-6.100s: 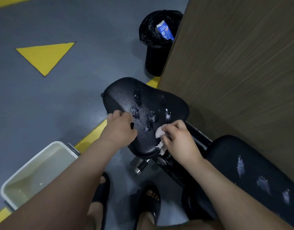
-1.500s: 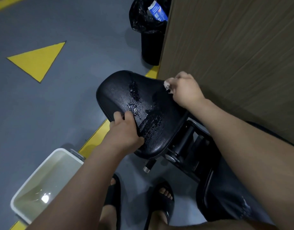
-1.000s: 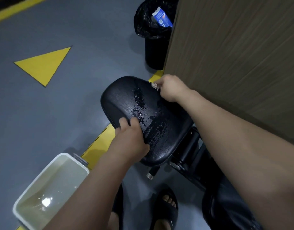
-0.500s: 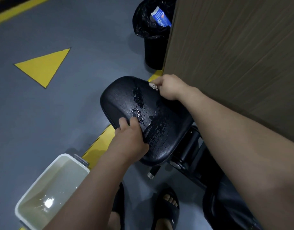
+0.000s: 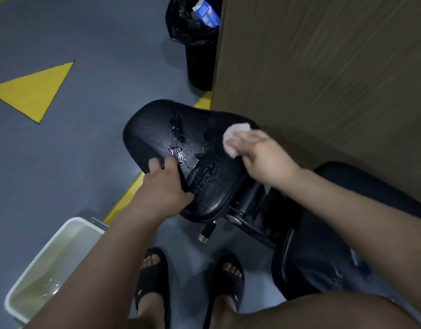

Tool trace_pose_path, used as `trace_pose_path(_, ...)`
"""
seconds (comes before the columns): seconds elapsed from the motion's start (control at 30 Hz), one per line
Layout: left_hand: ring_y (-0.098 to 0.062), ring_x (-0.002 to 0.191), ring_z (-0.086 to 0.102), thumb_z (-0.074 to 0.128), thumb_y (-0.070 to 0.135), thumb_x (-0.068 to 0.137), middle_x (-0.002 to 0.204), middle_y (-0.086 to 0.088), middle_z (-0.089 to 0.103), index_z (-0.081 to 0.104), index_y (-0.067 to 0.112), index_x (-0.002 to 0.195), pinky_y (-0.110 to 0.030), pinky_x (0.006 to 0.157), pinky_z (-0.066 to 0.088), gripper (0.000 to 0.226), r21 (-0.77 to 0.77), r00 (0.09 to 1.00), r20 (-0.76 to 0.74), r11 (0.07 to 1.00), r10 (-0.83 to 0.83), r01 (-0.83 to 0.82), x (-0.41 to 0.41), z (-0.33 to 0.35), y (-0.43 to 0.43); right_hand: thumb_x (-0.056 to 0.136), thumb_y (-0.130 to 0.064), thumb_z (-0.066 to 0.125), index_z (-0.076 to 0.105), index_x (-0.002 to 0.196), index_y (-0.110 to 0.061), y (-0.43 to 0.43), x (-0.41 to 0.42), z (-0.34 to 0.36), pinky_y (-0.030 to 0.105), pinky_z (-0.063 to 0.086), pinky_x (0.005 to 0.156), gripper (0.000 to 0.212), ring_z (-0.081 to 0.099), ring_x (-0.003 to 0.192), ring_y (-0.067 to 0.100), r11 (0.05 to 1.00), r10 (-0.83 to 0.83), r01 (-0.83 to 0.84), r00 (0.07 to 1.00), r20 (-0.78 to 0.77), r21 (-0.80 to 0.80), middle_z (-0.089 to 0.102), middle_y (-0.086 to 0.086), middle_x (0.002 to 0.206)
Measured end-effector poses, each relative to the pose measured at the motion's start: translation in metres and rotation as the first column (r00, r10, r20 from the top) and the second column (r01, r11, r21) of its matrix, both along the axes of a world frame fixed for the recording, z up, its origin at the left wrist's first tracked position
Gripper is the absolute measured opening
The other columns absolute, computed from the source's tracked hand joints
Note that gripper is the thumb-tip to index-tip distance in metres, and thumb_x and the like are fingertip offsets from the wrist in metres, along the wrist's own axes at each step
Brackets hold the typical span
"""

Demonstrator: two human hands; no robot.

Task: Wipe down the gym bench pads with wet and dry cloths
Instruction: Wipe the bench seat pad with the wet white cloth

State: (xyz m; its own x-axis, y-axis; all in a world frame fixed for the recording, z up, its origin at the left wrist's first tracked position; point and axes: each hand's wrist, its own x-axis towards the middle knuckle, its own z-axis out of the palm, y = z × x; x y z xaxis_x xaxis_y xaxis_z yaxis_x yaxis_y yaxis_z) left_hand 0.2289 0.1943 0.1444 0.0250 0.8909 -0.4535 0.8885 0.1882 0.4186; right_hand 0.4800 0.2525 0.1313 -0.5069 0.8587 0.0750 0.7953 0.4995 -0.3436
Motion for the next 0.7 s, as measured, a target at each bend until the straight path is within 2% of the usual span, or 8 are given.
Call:
trace_pose_path(0.1,-0.041,0.113,0.051,0.079,0.034,0.080,0.113,-0.001,0.018,0.031,0.015,0.135,-0.049,0.100,0.046,0.076,-0.001,1.000,-0.005,1.000,0.009,-0.009,0.004,0.001,0.000,0.084,0.002,0.061,0.067,0.133,-0.014,-0.051,-0.003,-0.010,0.040,0.047,0.107,0.052,0.056,0.123,0.036,0.974,0.227,-0.227,0.974,-0.006,0.008,0.063,0.008,0.138)
trace_pose_path(0.2,-0.040,0.112,0.051,0.079,0.033,0.080,0.113,-0.001,0.018,0.032,0.014,0.133,-0.047,0.099,0.047,0.073,-0.005,1.000,-0.014,1.000,0.024,-0.024,0.006,0.001,-0.001,0.086,-0.002,0.067,0.065,0.136,-0.018,-0.043,0.008,-0.013,0.037,0.049,0.104,0.053,0.057,0.120,0.031,0.957,0.279,-0.284,0.957,0.077,0.065,0.064,0.002,0.138)
trace_pose_path(0.3,-0.039,0.111,0.053,0.079,0.035,0.080,0.116,-0.002,0.020,0.031,0.015,0.135,-0.046,0.099,0.048,0.076,-0.004,0.999,-0.024,1.000,0.024,-0.024,0.005,0.003,-0.002,0.081,0.001,0.059,0.067,0.124,-0.021,-0.004,0.017,-0.015,0.035,0.042,0.102,0.049,0.059,0.113,0.034,0.993,0.011,-0.016,0.999,0.040,0.114,0.066,-0.003,0.129)
trace_pose_path(0.4,-0.038,0.113,0.054,0.080,0.035,0.082,0.126,-0.007,0.025,0.030,0.015,0.139,-0.042,0.097,0.047,0.078,-0.007,0.999,-0.035,1.000,0.019,-0.020,0.007,0.007,-0.002,0.090,-0.006,0.042,0.070,0.114,-0.010,0.002,0.004,-0.014,0.022,0.033,0.099,0.037,0.050,0.115,0.026,0.972,-0.200,0.201,0.980,-0.020,0.121,0.066,0.003,0.124)
trace_pose_path(0.47,-0.037,0.113,0.054,0.080,0.035,0.082,0.127,-0.007,0.025,0.031,0.015,0.139,-0.038,0.095,0.046,0.077,-0.005,0.999,-0.031,1.000,0.022,-0.022,0.006,0.008,-0.002,0.084,-0.005,0.043,0.071,0.110,-0.007,-0.023,-0.009,-0.011,0.020,0.032,0.093,0.038,0.046,0.106,0.024,0.983,-0.075,0.084,0.995,-0.059,0.162,0.067,0.009,0.121)
trace_pose_path(0.53,-0.037,0.113,0.054,0.081,0.034,0.082,0.128,-0.008,0.026,0.032,0.015,0.139,-0.036,0.094,0.045,0.077,-0.004,0.999,-0.031,1.000,0.023,-0.024,0.007,0.008,-0.002,0.084,-0.004,0.049,0.069,0.125,-0.006,-0.054,-0.011,-0.014,0.028,0.037,0.101,0.046,0.046,0.112,0.025,0.978,0.140,-0.129,0.989,-0.056,0.162,0.064,0.013,0.133)
trace_pose_path(0.6,-0.037,0.116,0.053,0.082,0.033,0.080,0.131,-0.009,0.026,0.033,0.016,0.139,-0.038,0.098,0.044,0.078,-0.007,0.999,-0.017,0.999,0.038,-0.038,0.007,0.009,-0.002,0.095,-0.010,0.049,0.063,0.137,-0.010,-0.067,-0.003,-0.019,0.039,0.046,0.105,0.044,0.053,0.121,0.028,0.953,0.268,-0.267,0.963,0.008,0.142,0.060,0.010,0.142)
trace_pose_path(0.7,-0.037,0.119,0.052,0.083,0.032,0.080,0.133,-0.009,0.026,0.034,0.017,0.139,-0.039,0.102,0.042,0.078,-0.007,0.999,-0.004,0.999,0.049,-0.049,0.007,0.009,-0.002,0.090,-0.011,0.050,0.069,0.126,-0.013,-0.040,0.017,-0.016,0.041,0.051,0.096,0.041,0.055,0.113,0.025,0.952,0.200,-0.204,0.979,0.044,0.228,0.066,0.004,0.134)
